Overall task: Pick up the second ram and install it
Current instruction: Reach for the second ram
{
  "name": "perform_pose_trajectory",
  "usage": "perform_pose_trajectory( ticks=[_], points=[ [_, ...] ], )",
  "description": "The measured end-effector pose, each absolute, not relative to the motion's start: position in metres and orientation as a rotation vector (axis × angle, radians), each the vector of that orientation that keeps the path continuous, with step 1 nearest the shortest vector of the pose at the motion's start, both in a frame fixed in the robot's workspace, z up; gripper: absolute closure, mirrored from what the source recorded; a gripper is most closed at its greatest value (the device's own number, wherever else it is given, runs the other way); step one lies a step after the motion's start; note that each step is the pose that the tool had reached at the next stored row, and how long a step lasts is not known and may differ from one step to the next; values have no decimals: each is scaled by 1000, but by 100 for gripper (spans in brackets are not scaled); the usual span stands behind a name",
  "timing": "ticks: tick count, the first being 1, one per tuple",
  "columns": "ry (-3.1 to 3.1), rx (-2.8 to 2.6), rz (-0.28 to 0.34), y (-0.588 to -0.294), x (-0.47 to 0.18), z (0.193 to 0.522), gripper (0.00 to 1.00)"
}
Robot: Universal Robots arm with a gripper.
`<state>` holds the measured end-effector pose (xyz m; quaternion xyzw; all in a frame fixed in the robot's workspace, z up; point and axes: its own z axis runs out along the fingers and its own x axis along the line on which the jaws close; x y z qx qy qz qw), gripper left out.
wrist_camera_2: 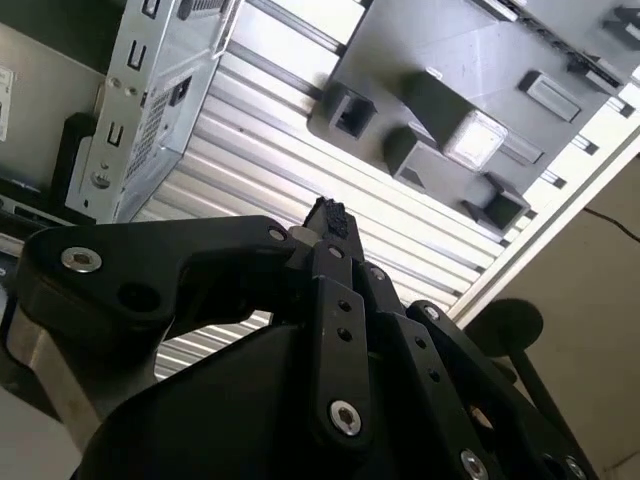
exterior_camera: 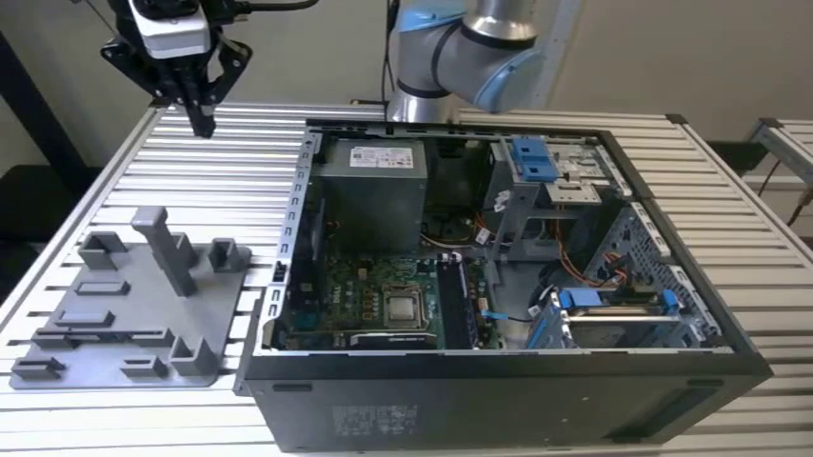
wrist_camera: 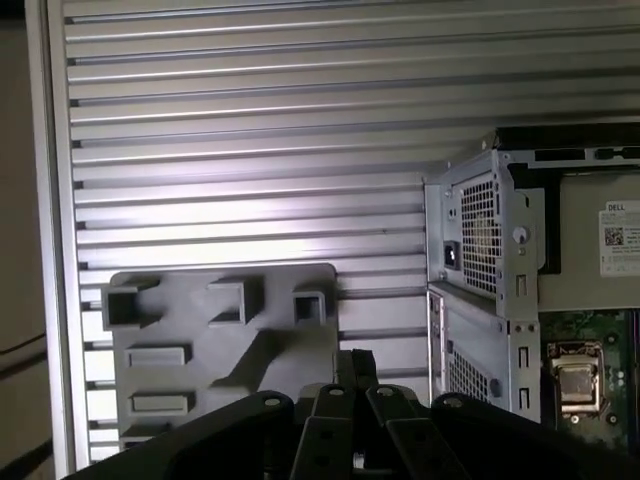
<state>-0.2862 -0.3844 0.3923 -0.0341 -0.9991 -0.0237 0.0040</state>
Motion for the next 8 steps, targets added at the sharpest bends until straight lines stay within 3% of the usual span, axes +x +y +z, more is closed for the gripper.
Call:
perform_pose_trajectory(
  ticks=[8],
  points=[
    [-3123,-107,-74,-380,-313,392,89]
  ],
)
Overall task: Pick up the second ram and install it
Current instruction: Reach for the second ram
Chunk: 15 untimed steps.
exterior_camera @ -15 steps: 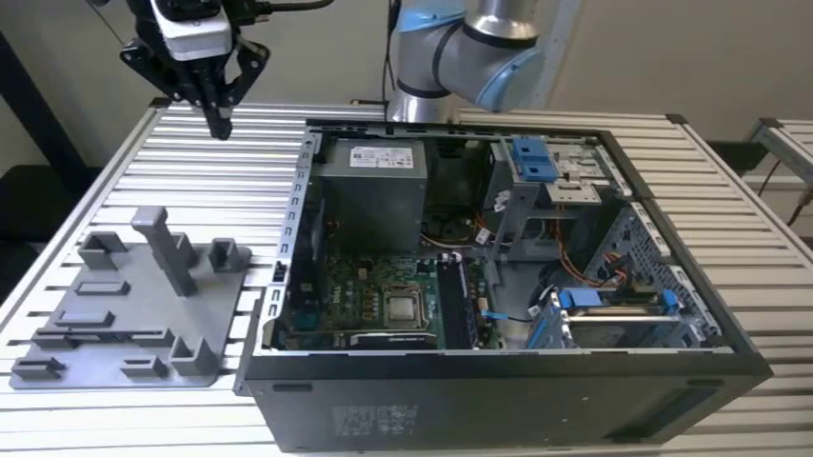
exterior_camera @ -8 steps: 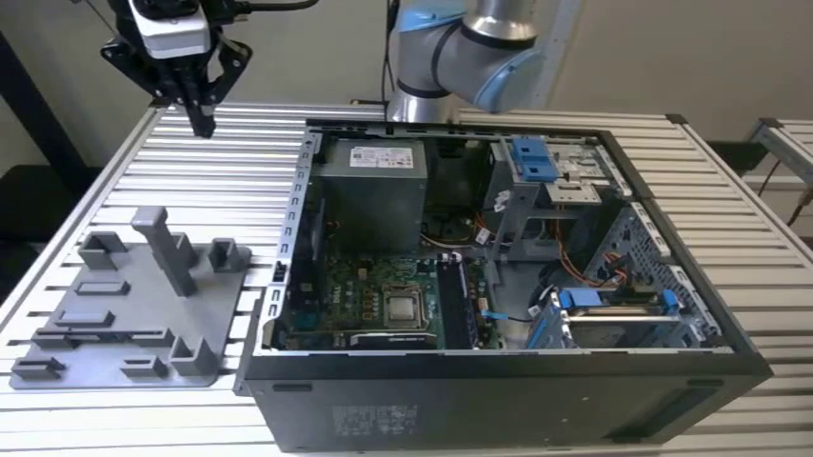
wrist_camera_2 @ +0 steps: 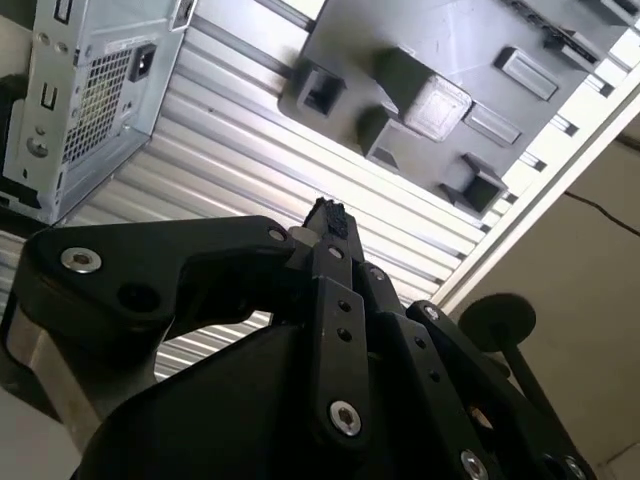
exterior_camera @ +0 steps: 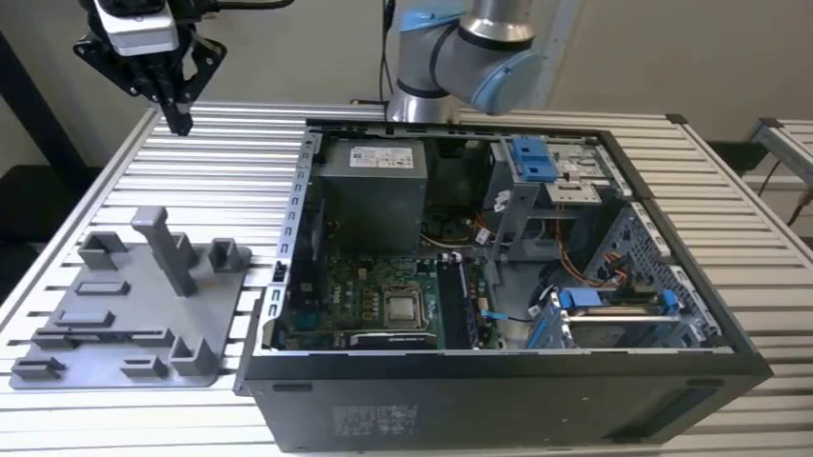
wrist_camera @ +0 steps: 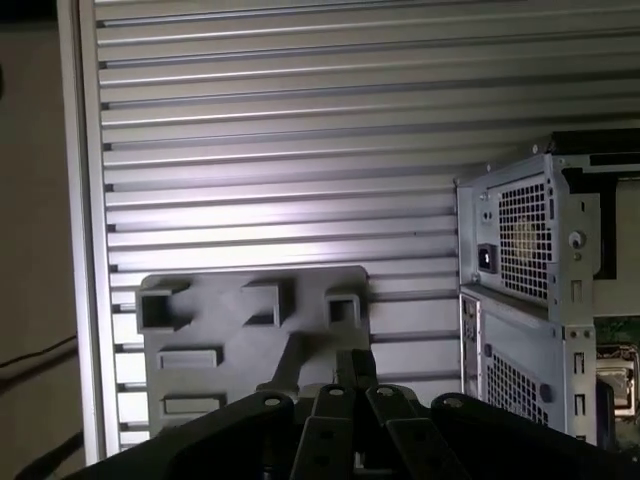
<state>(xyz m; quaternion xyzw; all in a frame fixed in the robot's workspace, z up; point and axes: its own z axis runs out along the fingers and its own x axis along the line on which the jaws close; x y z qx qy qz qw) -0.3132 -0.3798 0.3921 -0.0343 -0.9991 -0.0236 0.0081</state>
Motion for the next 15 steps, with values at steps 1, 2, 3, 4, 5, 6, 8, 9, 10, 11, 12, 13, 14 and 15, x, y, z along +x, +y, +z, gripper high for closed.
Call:
perform_pose_trajectory(
  ticks=[1,2,3,4,5,6,8,9,10,11,12,13,14,15],
  points=[
    [-3122,-107,-74,-379,-317,392,89],
    [-3121,-107,-73,-379,-321,392,89],
    [-3121,-107,-74,-378,-325,392,89],
    [-3120,-107,-73,-377,-329,392,89],
    [-3120,-107,-73,-377,-334,392,89],
    [-3119,-107,-73,-376,-338,392,89],
    [-3119,-107,-73,-375,-347,392,89],
    [-3119,-107,-73,-374,-351,392,89],
    [-3119,-107,-73,-374,-356,392,89],
    [-3119,-107,-73,-373,-360,392,89],
    [-3119,-107,-73,-372,-365,392,89],
    [-3119,-107,-73,-371,-370,392,89],
    [-3119,-107,-73,-371,-374,392,89],
    [-3119,-107,-73,-370,-379,392,89]
  ],
)
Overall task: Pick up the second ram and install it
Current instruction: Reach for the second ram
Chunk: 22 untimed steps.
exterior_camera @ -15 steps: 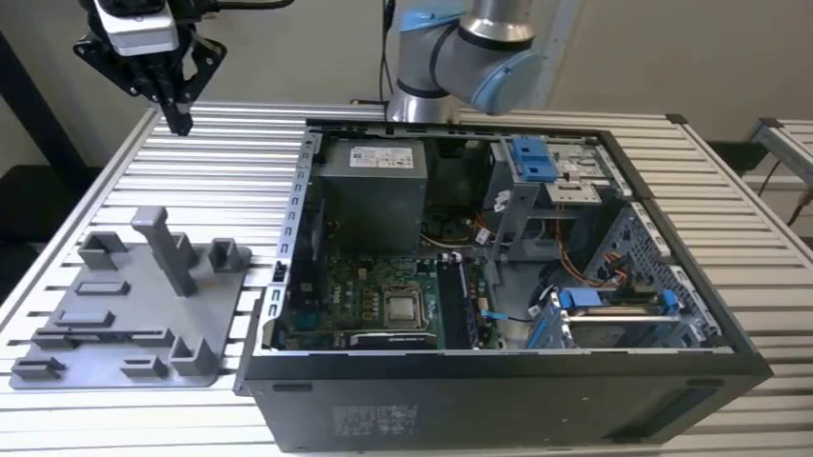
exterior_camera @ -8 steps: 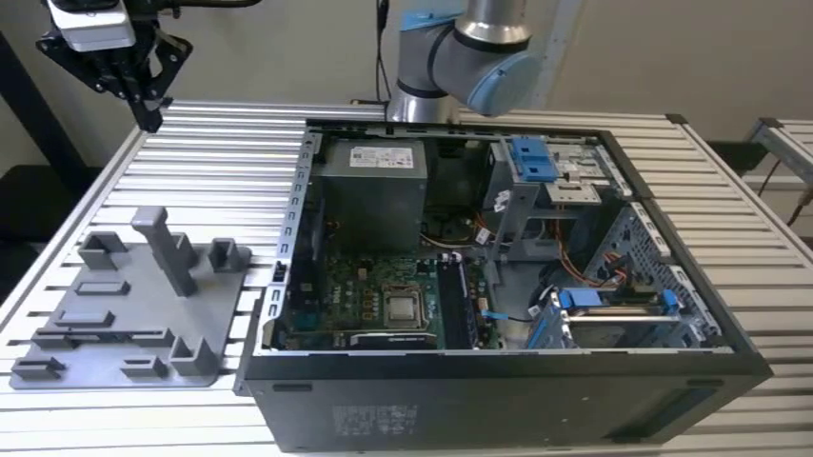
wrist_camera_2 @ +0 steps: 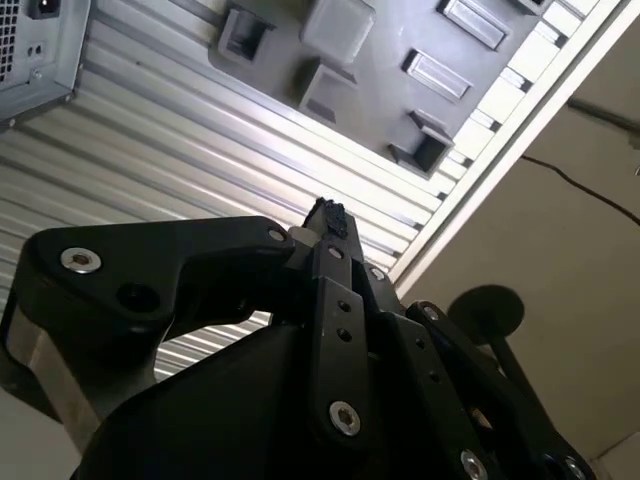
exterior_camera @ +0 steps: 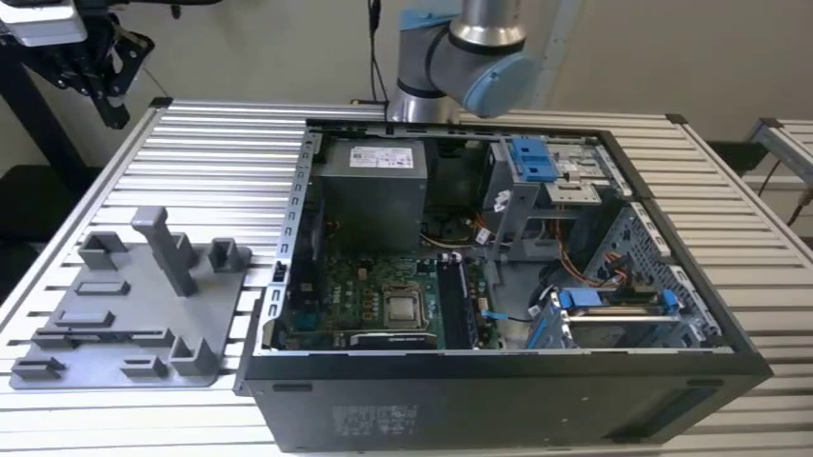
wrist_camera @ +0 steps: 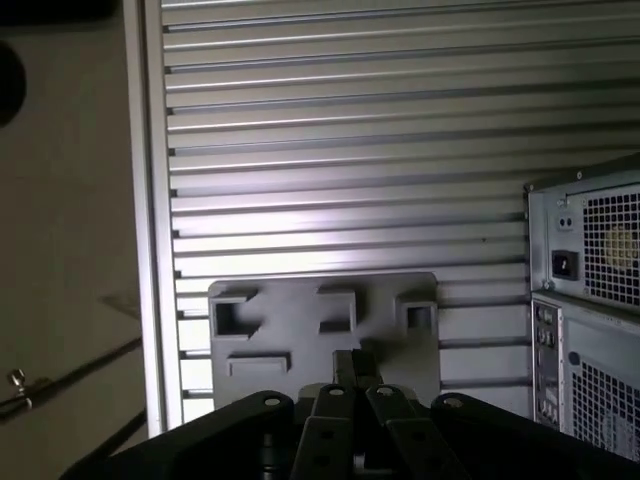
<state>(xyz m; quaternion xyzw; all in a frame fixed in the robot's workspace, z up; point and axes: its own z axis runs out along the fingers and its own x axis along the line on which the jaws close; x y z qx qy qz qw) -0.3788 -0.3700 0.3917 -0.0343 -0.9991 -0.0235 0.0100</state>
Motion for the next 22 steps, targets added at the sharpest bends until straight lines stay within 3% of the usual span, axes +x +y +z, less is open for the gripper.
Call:
perform_pose_trajectory(
  ticks=[14,22],
  points=[
    [-3116,-107,-73,-362,-437,391,89],
    [-3115,-107,-73,-367,-438,391,89]
  ],
)
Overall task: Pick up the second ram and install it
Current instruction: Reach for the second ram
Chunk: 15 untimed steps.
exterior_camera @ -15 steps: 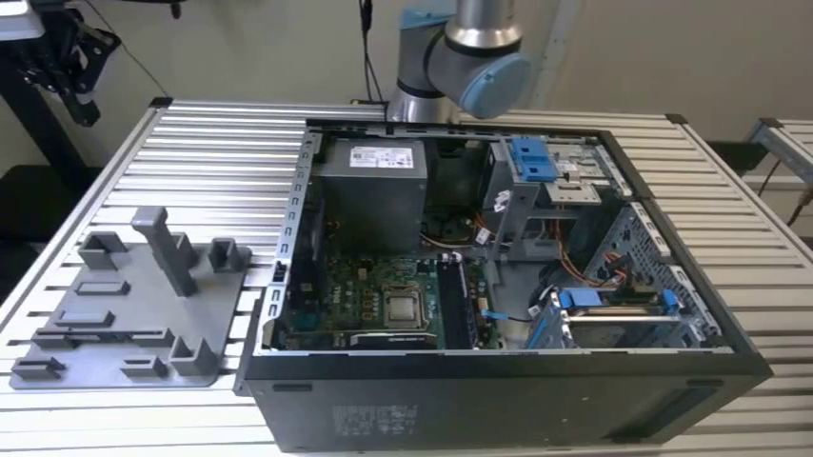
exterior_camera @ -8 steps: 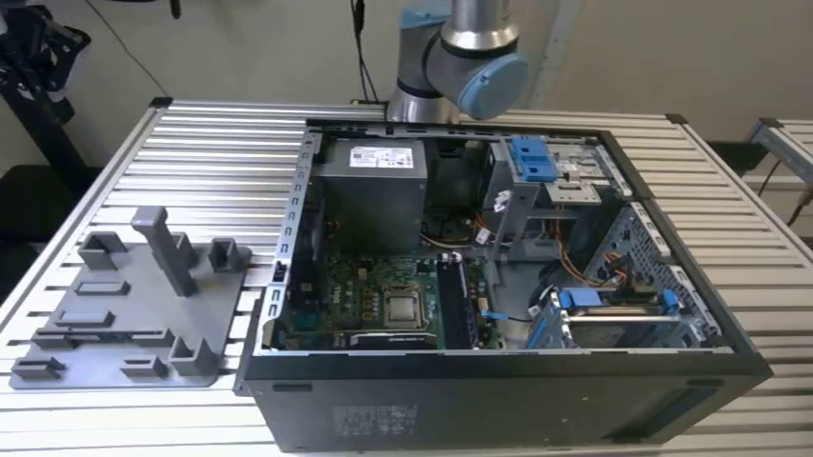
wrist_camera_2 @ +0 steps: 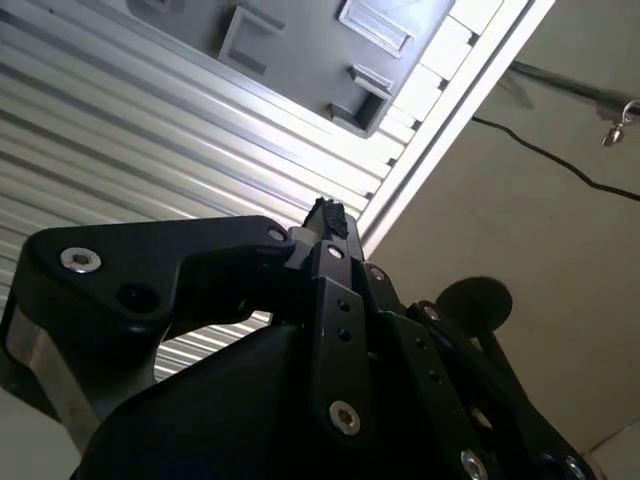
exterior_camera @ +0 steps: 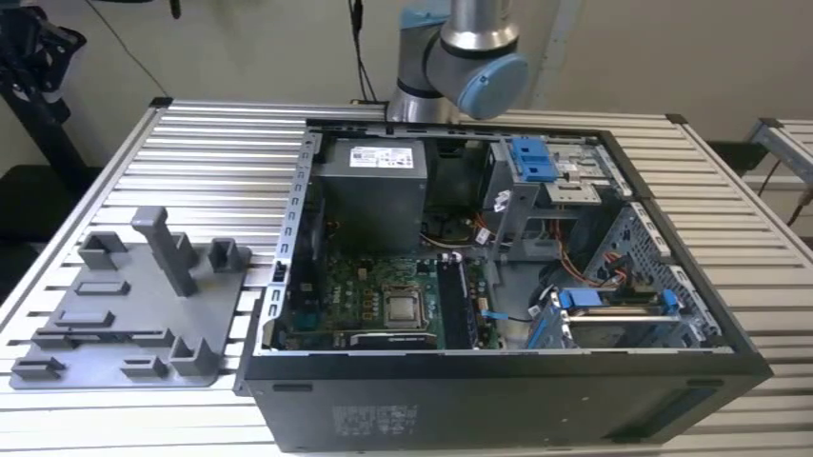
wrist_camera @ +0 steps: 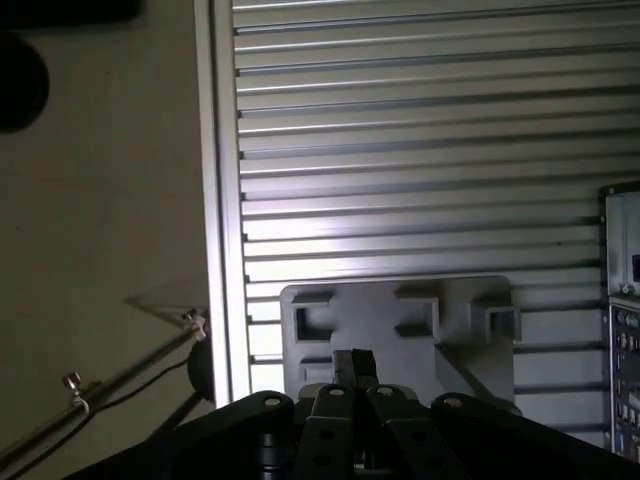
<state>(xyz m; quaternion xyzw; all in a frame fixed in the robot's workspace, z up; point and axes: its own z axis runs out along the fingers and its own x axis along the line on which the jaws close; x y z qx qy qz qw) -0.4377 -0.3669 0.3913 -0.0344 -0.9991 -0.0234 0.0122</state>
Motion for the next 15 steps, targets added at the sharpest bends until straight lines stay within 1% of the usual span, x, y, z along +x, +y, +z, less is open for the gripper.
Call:
perform_pose_trajectory(
  ticks=[13,15],
  points=[
    [-3114,-107,-73,-425,-437,389,89],
    [-3114,-107,-73,-430,-437,389,89]
  ],
)
